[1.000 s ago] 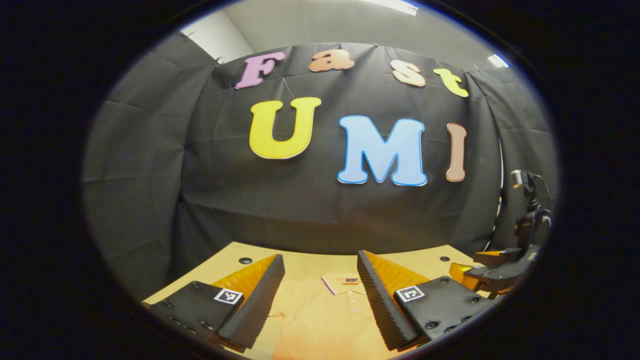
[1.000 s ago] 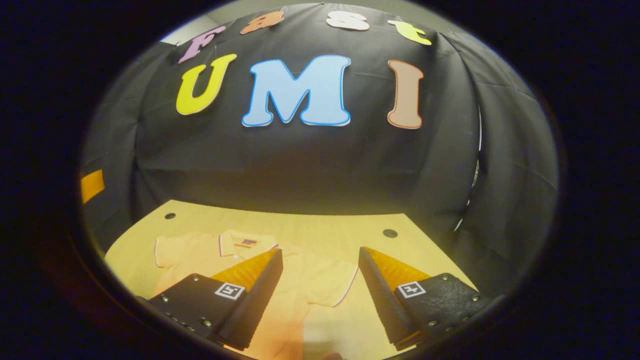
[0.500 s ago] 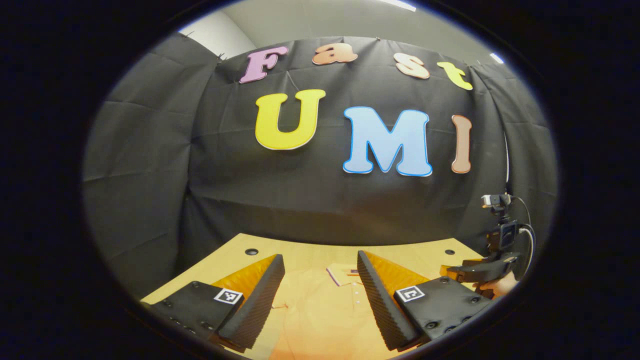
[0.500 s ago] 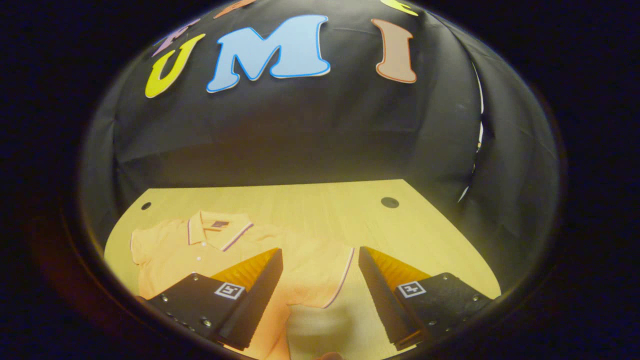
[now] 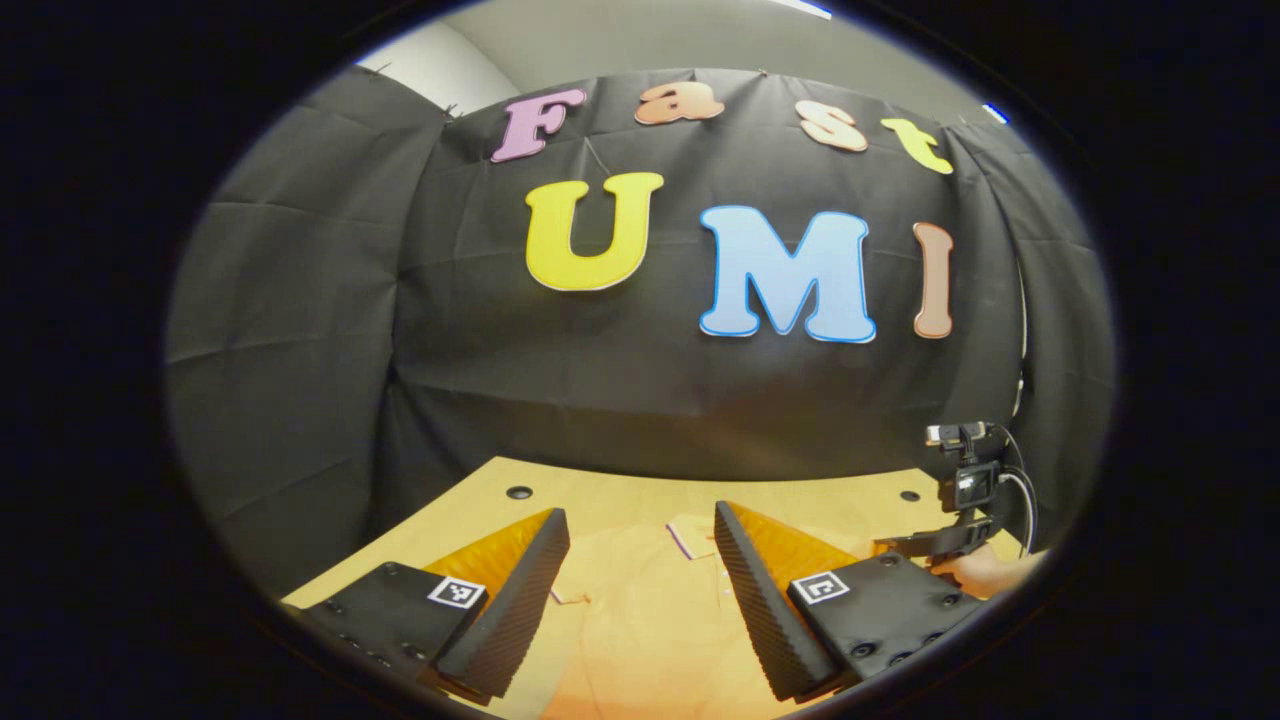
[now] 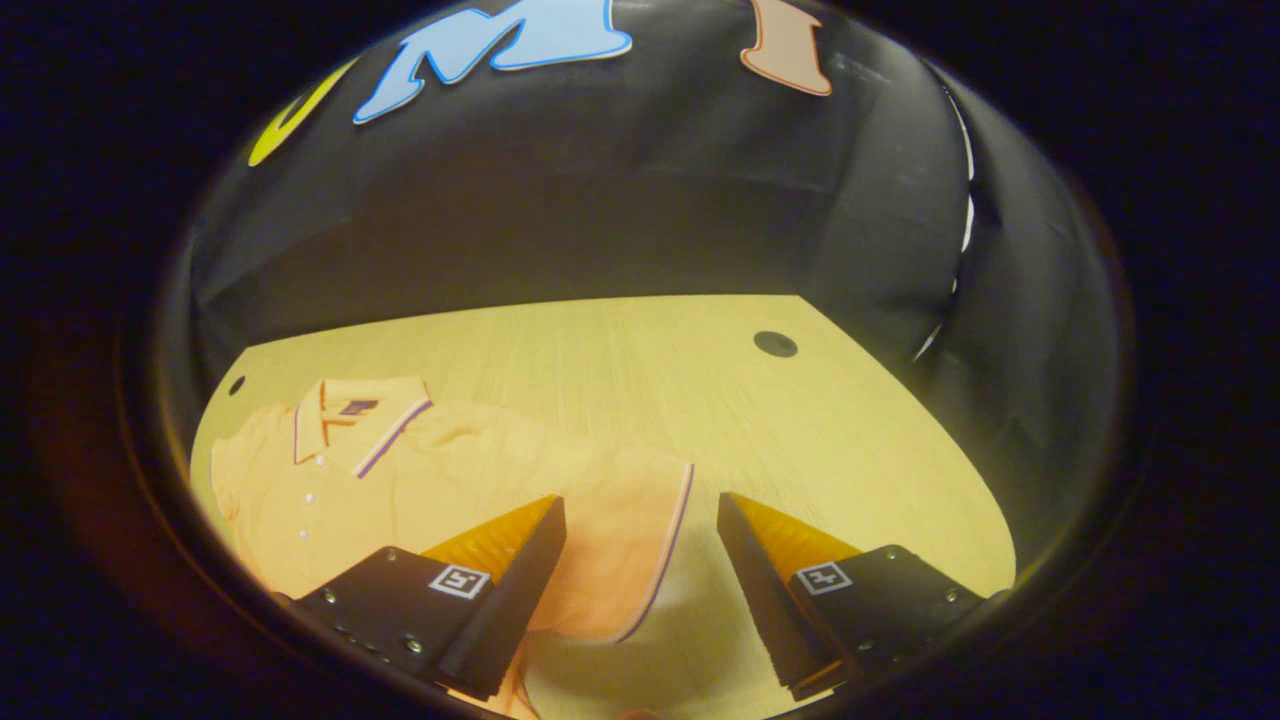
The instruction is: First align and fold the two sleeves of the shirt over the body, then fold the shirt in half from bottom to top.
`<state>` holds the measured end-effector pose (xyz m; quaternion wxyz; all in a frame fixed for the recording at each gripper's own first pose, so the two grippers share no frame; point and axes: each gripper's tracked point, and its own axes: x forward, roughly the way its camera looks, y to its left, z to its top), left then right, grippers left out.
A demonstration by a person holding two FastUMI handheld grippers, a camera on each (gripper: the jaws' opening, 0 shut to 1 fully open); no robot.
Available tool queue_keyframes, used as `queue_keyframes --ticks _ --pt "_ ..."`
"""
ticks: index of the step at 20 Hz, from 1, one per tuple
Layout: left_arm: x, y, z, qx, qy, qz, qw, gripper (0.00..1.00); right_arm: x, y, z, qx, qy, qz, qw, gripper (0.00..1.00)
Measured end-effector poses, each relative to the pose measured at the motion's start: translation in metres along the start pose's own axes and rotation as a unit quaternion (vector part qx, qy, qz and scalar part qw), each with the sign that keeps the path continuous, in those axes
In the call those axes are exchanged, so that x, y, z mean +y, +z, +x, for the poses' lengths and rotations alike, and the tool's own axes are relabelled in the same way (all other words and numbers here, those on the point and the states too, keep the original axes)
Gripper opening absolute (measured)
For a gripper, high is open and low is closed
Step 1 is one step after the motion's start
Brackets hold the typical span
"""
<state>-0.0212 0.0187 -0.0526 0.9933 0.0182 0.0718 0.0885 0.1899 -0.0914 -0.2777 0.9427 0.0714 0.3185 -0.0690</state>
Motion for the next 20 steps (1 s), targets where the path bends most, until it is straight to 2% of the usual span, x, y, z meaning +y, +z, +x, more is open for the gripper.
queue_keyframes --ticks 8,10,11,12,14,15,16,17,19,20 --pt "0.01 -0.005 -0.013 0.005 0.013 -0.002 1.0 0.94 0.001 -0.019 0.02 0.035 0.003 -0.009 0.999 0.95" --pt "0.011 -0.006 -0.014 0.004 0.015 -0.002 1.0 0.94 0.006 -0.022 0.022 0.042 0.018 0.008 0.999 0.95" --pt "0.011 -0.006 -0.015 0.003 0.016 -0.001 1.0 0.94 0.011 -0.025 0.023 0.049 0.023 0.022 0.998 0.91" --pt "0.011 -0.005 -0.015 0.002 0.016 0.001 1.0 0.94 0.012 -0.025 0.022 0.048 0.024 0.035 0.998 0.75" --pt "0.012 -0.004 -0.016 0.001 0.017 0.002 1.0 0.94 0.008 -0.025 0.022 0.05 0.02 0.042 0.998 0.65" --pt "0.012 -0.003 -0.018 0.001 0.017 0.002 1.0 0.94 0.009 -0.025 0.023 0.051 0.021 0.044 0.997 0.53" --pt "0.011 -0.004 -0.018 0.001 0.017 0.002 1.0 0.94 0.009 -0.026 0.023 0.05 0.023 0.042 0.998 0.48" --pt "0.01 -0.004 -0.018 0.001 0.016 0.003 1.0 0.94 0.009 -0.025 0.023 0.047 0.028 0.037 0.998 0.48" --pt "0.008 -0.003 -0.018 0.002 0.016 0.003 1.0 0.94 0.009 -0.026 0.024 0.048 0.028 0.055 0.997 0.14" --pt "0.007 -0.004 -0.018 0.001 0.016 0.003 1.0 0.94 0.01 -0.024 0.022 0.046 0.031 0.057 0.997 0.16"
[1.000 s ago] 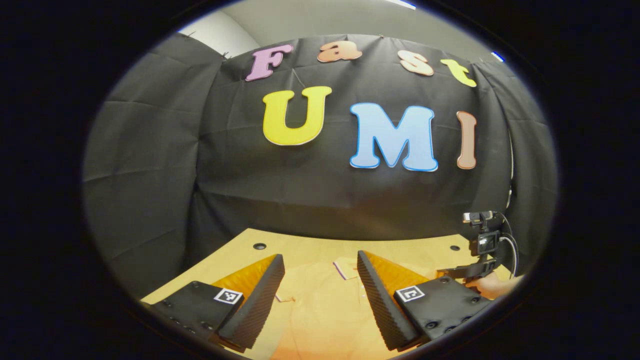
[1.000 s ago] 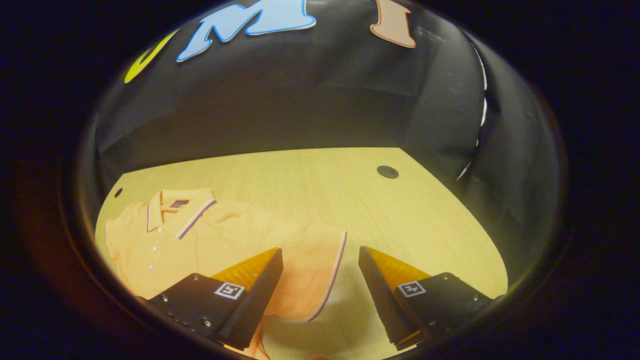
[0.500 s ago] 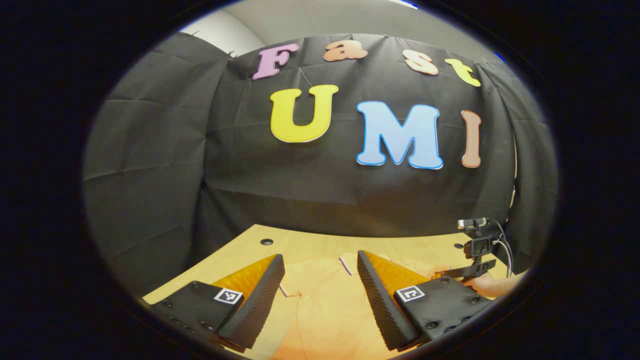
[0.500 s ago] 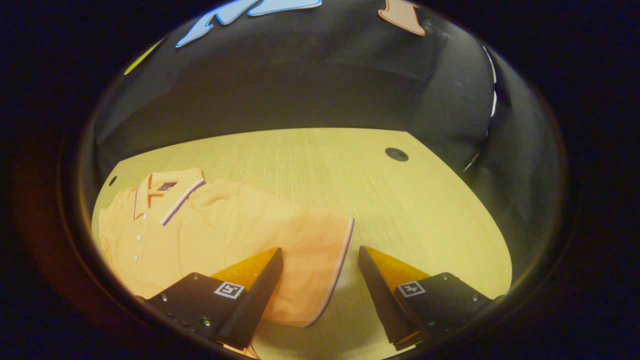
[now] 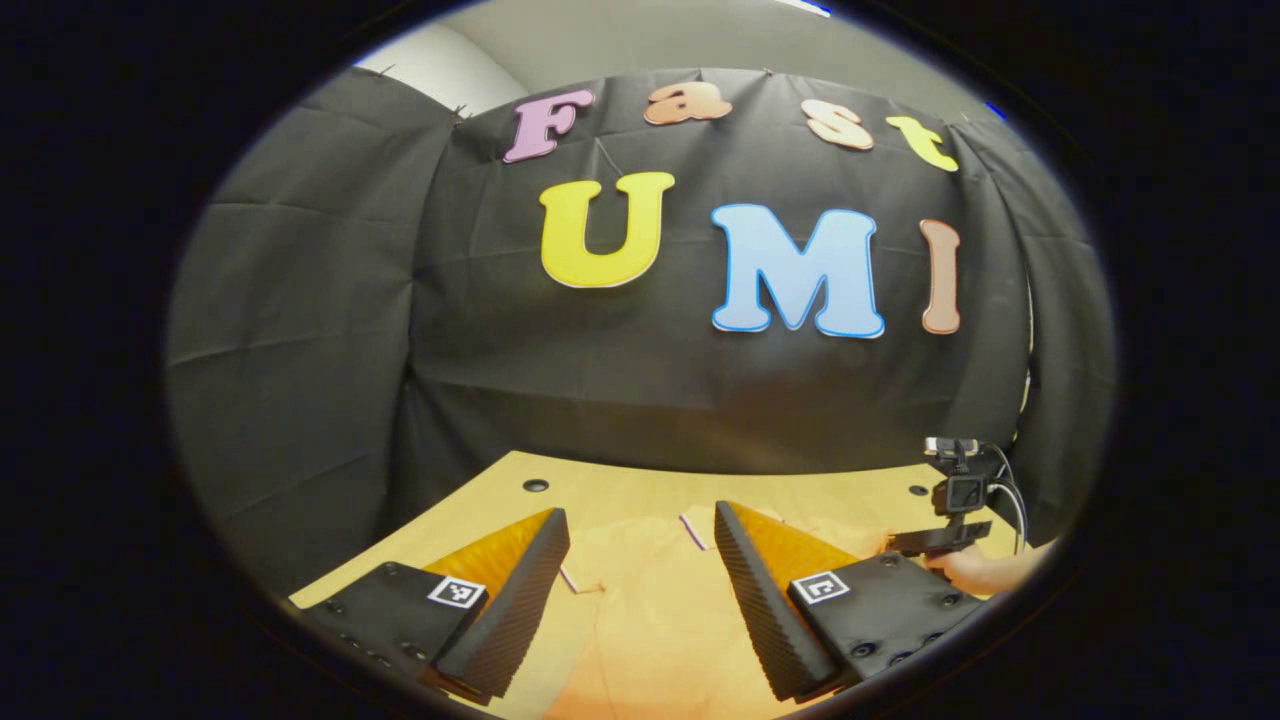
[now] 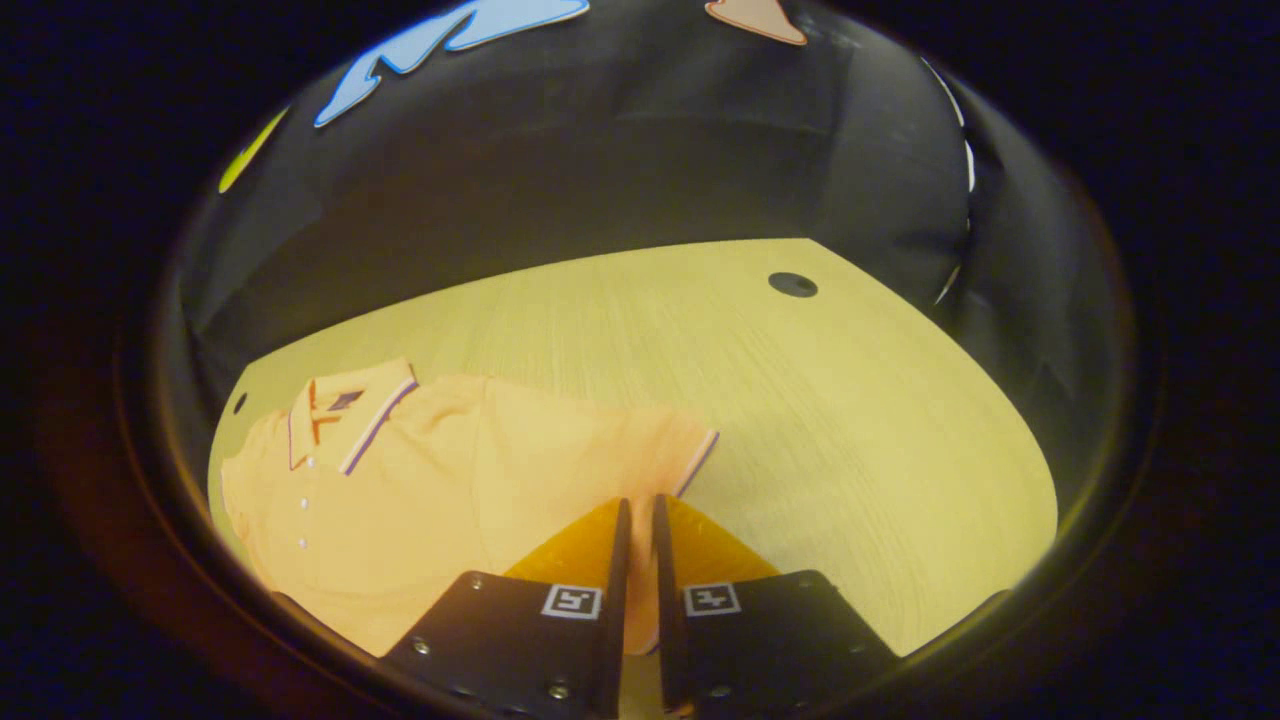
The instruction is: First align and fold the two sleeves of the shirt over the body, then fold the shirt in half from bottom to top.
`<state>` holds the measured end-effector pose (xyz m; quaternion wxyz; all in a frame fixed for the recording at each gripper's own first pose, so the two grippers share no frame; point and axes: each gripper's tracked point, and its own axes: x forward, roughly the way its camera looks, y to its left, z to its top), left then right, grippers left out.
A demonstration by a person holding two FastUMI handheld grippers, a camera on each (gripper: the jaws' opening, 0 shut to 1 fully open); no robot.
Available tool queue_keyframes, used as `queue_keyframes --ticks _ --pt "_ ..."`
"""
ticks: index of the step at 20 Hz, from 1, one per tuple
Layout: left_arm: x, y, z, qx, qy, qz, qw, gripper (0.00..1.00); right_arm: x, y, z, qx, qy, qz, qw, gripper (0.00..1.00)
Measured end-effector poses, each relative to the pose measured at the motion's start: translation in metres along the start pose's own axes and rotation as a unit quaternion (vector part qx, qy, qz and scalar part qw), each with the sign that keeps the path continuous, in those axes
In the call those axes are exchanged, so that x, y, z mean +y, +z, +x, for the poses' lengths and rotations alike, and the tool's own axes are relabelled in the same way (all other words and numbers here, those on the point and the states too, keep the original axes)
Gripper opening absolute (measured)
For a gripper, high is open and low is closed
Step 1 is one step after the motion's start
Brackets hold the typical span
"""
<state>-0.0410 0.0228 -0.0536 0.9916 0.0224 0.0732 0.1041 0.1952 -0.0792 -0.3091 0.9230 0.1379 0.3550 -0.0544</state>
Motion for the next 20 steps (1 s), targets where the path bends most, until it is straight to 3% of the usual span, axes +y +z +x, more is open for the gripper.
queue_keyframes --ticks 1,2,10,15,20 --pt "-0.002 -0.001 -0.001 0.001 0.0 0.0 1.0 0.94 -0.002 0.004 0.006 0.004 -0.006 0.002 1.0 0.16" --pt "-0.002 -0.001 -0.002 0.001 -0.001 0.0 1.0 0.94 0.001 0.0 0.001 0.001 -0.004 -0.002 1.0 0.05" --pt "-0.008 -0.003 -0.011 0.001 -0.001 -0.001 1.0 0.94 0.017 0.024 -0.025 -0.044 0.018 -0.049 0.998 0.05" --pt "-0.009 -0.002 -0.017 0.0 0.001 -0.004 1.0 0.94 0.054 0.041 -0.045 -0.08 0.044 -0.113 0.989 0.05" --pt "0.012 0.001 -0.017 -0.008 0.014 -0.005 1.0 0.95 0.101 0.032 -0.049 -0.077 0.079 -0.161 0.981 0.05"
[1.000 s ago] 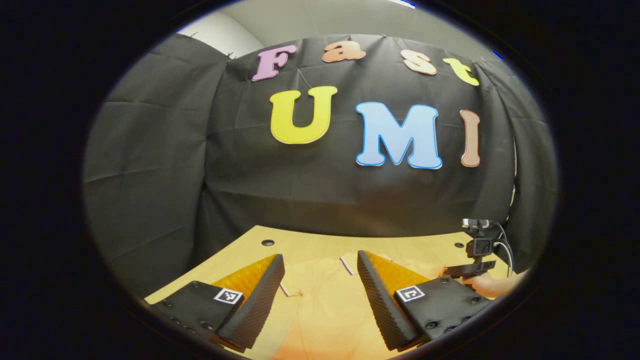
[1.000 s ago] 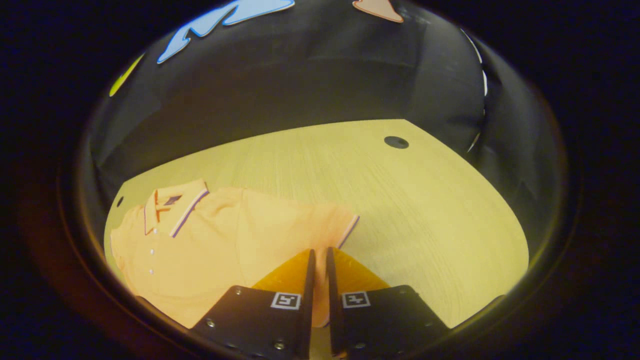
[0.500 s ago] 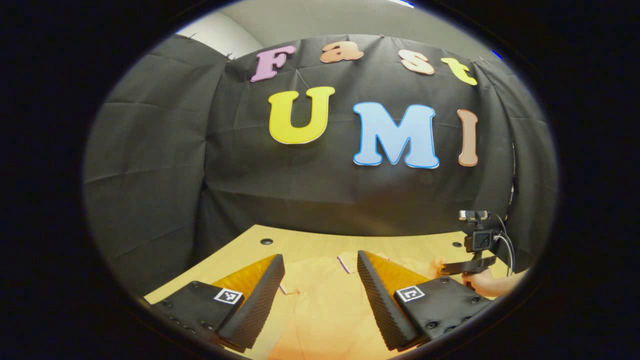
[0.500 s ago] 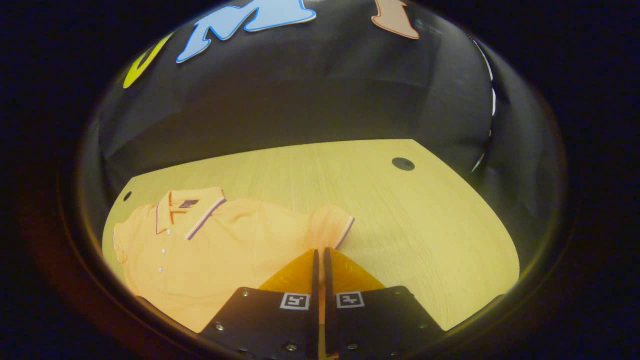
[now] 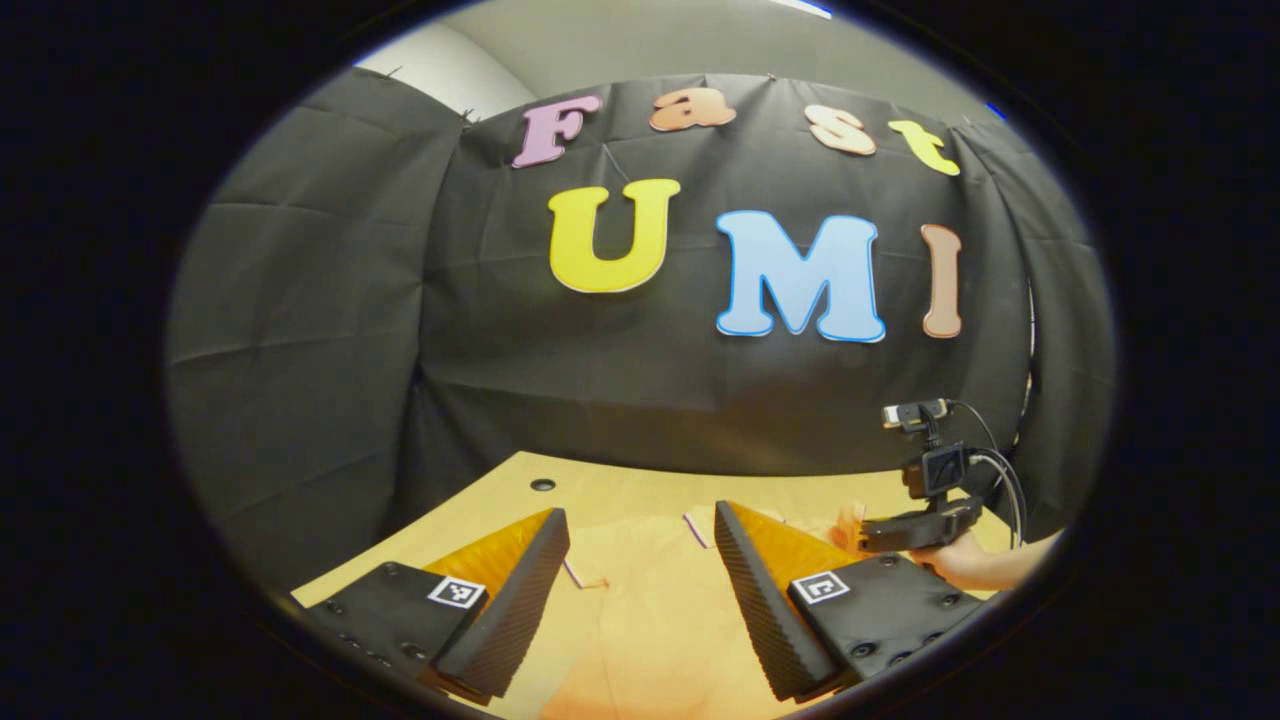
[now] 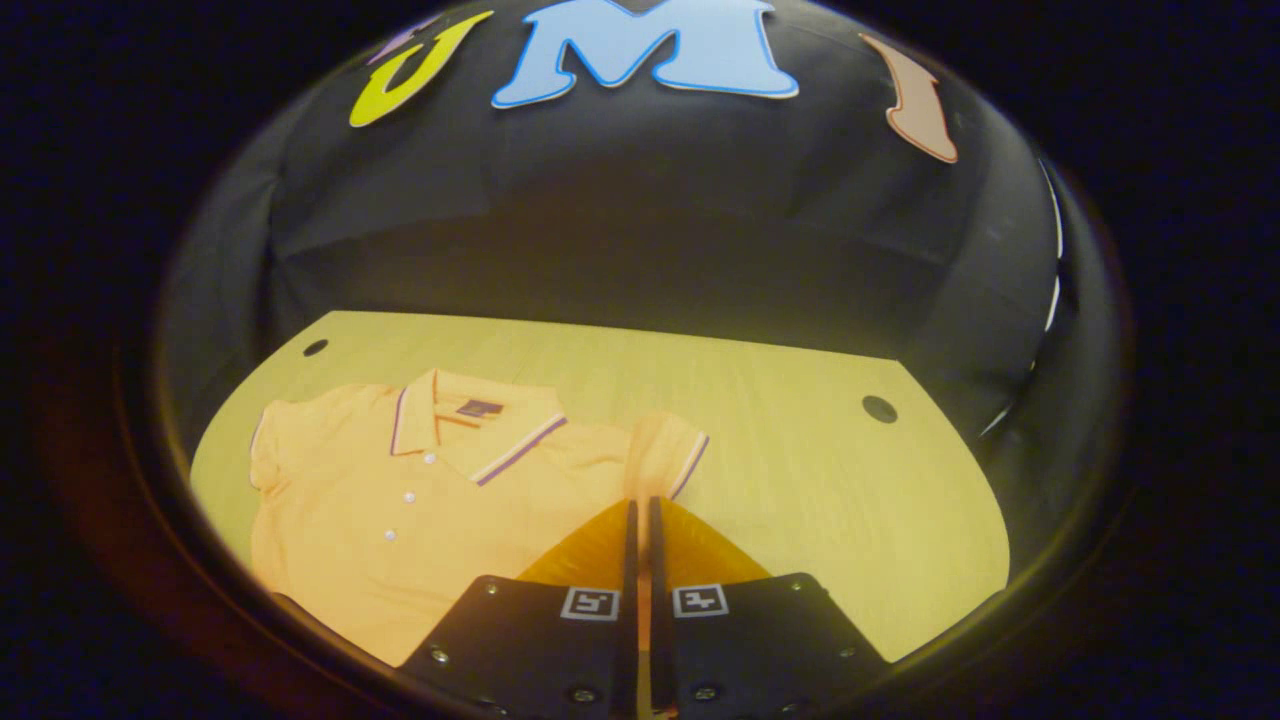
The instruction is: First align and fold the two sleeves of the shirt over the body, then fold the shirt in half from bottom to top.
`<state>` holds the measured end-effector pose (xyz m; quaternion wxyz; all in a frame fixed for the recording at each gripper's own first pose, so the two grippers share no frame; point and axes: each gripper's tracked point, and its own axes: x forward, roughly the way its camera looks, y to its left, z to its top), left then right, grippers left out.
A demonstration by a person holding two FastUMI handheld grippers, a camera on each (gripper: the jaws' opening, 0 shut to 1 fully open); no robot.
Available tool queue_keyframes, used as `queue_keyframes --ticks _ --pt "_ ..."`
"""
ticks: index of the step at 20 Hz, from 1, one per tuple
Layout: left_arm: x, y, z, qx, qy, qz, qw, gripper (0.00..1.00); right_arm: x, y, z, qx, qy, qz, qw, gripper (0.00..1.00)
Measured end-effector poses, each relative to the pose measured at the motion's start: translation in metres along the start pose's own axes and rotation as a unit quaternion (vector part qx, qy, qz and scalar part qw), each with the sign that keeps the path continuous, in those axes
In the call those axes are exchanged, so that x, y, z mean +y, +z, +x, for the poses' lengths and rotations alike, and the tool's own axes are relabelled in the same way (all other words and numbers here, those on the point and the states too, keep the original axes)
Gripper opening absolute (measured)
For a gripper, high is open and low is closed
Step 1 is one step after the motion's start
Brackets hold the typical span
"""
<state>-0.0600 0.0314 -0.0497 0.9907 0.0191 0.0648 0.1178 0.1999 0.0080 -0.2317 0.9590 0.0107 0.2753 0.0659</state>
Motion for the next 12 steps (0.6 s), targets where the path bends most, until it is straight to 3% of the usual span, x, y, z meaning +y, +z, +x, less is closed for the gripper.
queue_keyframes --ticks 5,12 --pt "0.022 -0.005 0.009 0.006 0.007 -0.011 1.0 0.96 0.033 -0.011 0.004 0.016 0.027 -0.039 0.999 0.05" --pt "0.046 -0.009 0.026 0.008 0.005 -0.02 1.0 0.94 0.048 -0.034 0.011 0.051 0.038 -0.056 0.996 0.07"
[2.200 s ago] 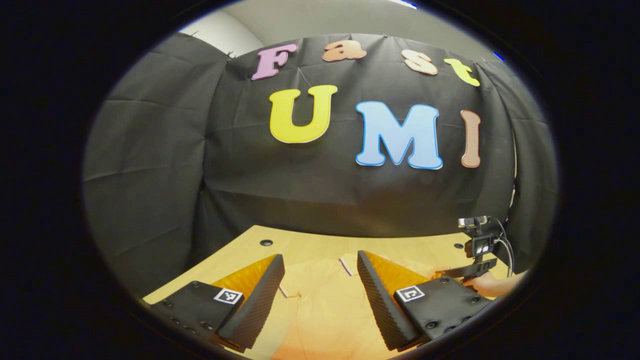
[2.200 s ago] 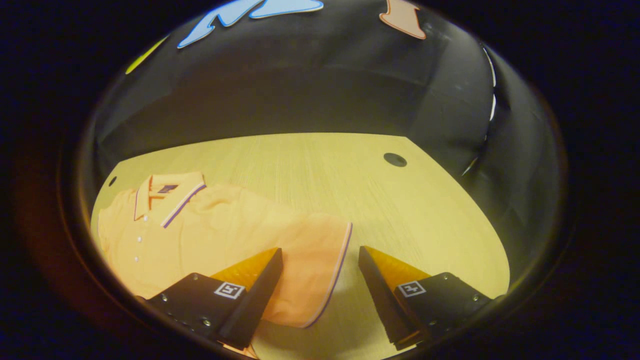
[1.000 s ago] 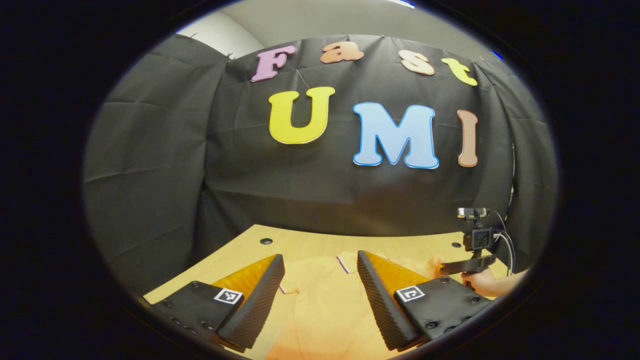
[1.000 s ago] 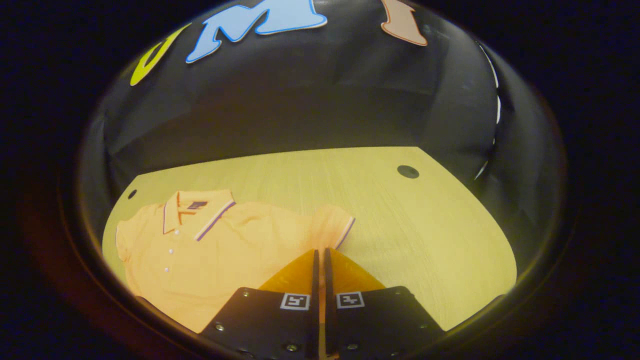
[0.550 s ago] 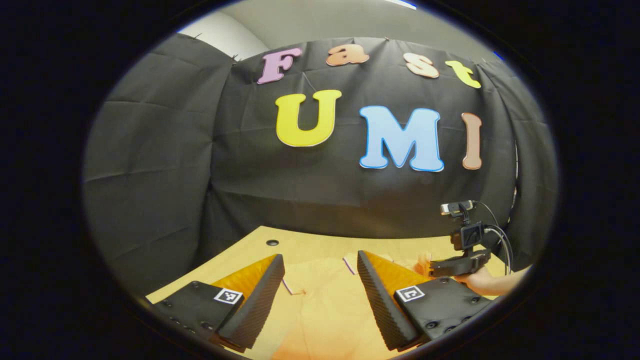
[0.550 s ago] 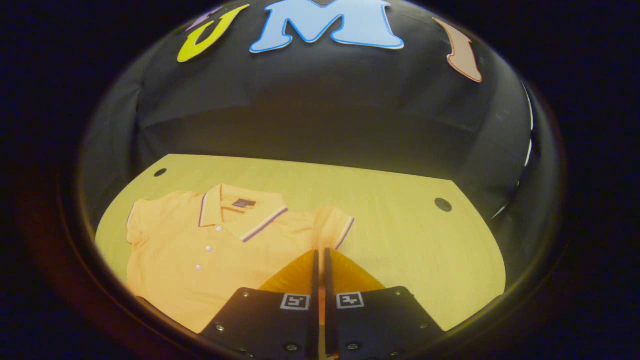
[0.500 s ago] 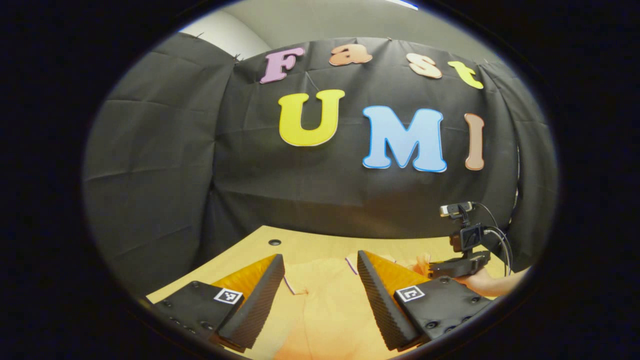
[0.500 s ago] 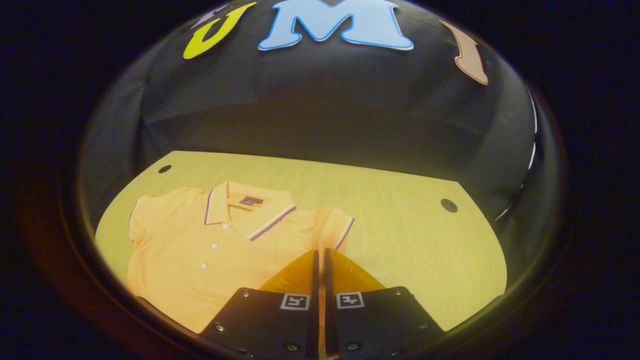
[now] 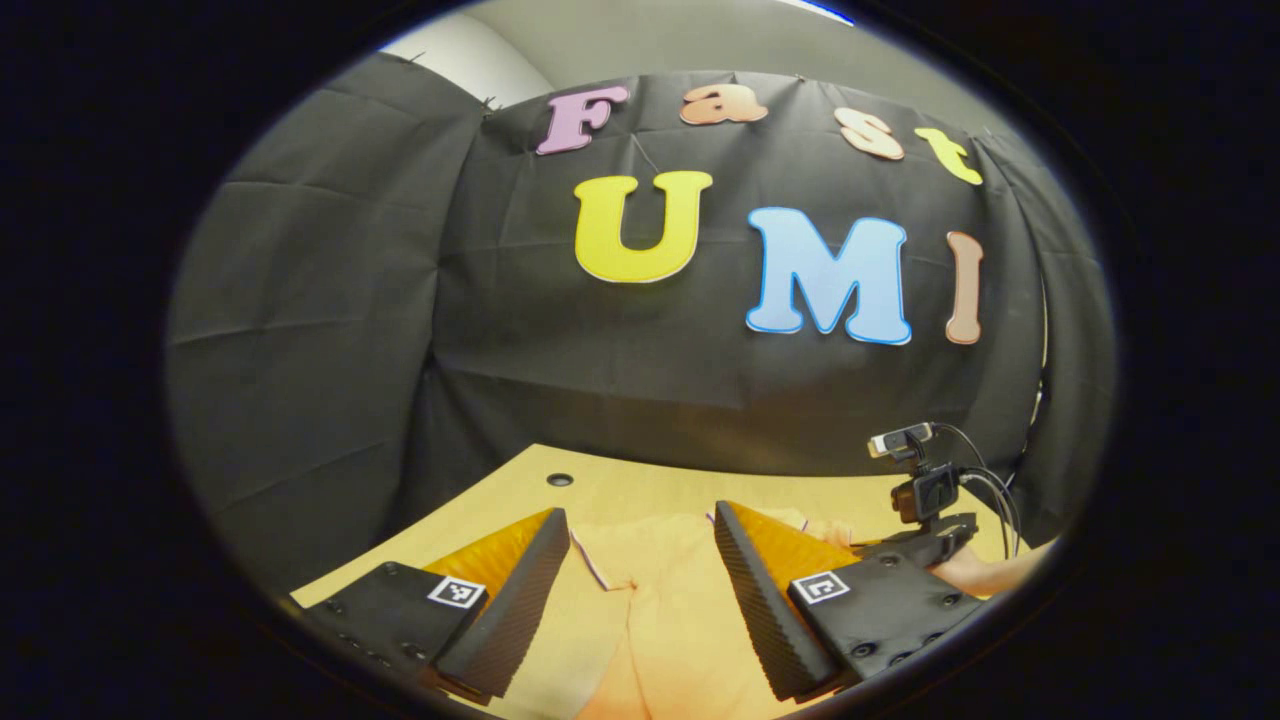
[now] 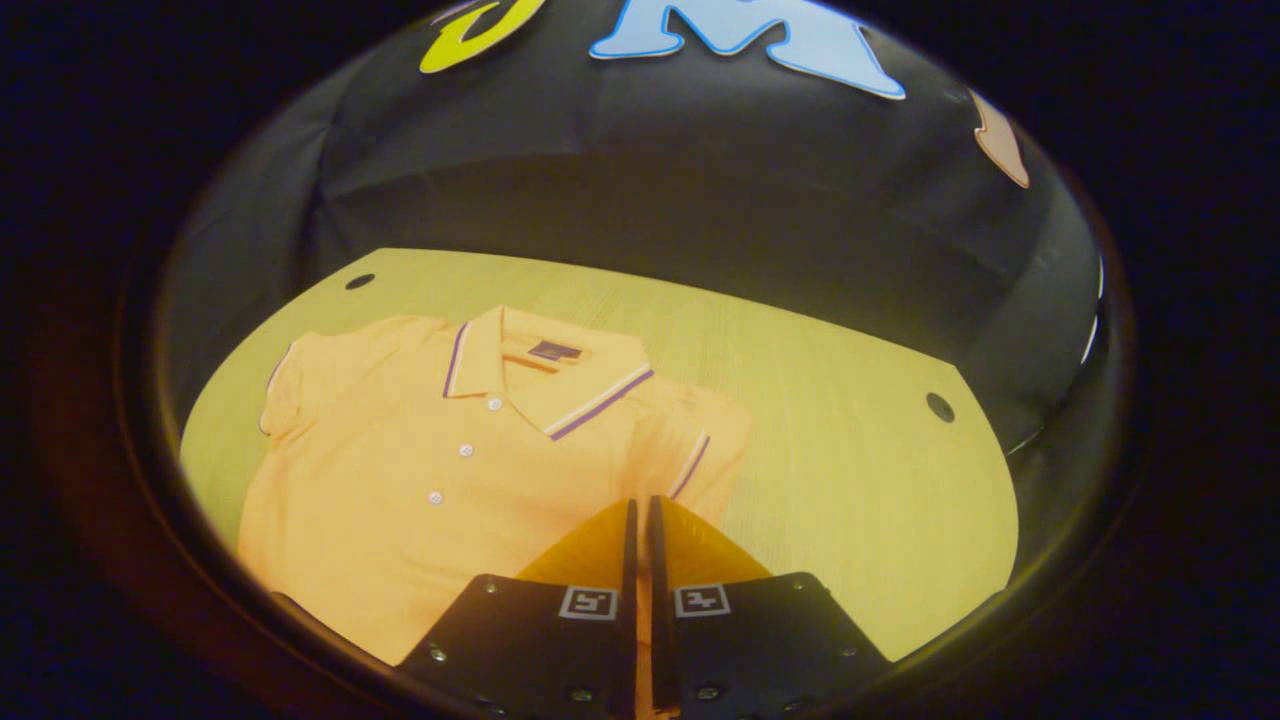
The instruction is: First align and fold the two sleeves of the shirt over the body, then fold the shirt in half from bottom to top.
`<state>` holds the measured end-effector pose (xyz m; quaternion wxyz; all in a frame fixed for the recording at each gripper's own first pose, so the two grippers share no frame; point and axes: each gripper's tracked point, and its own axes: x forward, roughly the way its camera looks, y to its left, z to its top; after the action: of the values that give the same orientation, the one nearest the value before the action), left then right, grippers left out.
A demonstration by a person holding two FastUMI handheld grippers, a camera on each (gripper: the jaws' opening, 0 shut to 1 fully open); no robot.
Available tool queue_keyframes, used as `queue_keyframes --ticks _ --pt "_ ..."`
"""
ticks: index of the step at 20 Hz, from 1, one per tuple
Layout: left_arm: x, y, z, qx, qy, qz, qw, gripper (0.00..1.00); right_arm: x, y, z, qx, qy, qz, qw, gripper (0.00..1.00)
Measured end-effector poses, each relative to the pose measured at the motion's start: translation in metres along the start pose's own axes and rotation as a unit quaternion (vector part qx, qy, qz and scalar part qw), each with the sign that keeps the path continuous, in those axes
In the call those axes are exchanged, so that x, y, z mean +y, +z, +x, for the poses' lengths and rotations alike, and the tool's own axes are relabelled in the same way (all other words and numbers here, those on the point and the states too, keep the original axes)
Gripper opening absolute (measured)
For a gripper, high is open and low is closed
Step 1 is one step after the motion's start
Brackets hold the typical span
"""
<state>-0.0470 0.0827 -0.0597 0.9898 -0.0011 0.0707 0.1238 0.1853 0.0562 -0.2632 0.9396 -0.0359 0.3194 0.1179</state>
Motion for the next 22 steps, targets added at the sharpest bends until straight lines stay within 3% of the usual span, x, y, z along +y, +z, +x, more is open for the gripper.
queue_keyframes --ticks 5,8,11,13,17,18,19,22 --pt "0.017 -0.004 0.011 0.001 0.0 -0.008 1.0 0.96 0.003 0.001 -0.004 0.006 0.003 0.014 1.0 0.11" --pt "0.018 -0.005 0.019 0.001 -0.007 -0.008 1.0 0.96 0.002 0.002 -0.014 0.001 -0.004 0.019 1.0 0.36" --pt "0.02 -0.009 0.029 0.004 -0.023 -0.006 1.0 0.95 0.006 0.009 -0.032 -0.013 -0.009 0.03 0.999 0.47" --pt "0.023 -0.014 0.04 0.008 -0.036 -0.005 0.999 0.95 0.012 0.015 -0.048 -0.024 -0.012 0.044 0.999 0.65" --pt "0.026 -0.028 0.068 0.026 -0.065 -0.013 0.997 0.94 0.023 0.035 -0.09 -0.061 -0.024 0.07 0.995 0.68" --pt "0.028 -0.033 0.077 0.03 -0.071 -0.016 0.997 0.95 0.026 0.04 -0.102 -0.072 -0.027 0.073 0.994 0.81" --pt "0.029 -0.038 0.086 0.035 -0.078 -0.018 0.996 0.94 0.028 0.046 -0.113 -0.083 -0.035 0.074 0.993 0.87" --pt "0.036 -0.056 0.115 0.053 -0.092 -0.016 0.994 0.96 0.033 0.056 -0.149 -0.11 -0.061 0.08 0.989 0.93"
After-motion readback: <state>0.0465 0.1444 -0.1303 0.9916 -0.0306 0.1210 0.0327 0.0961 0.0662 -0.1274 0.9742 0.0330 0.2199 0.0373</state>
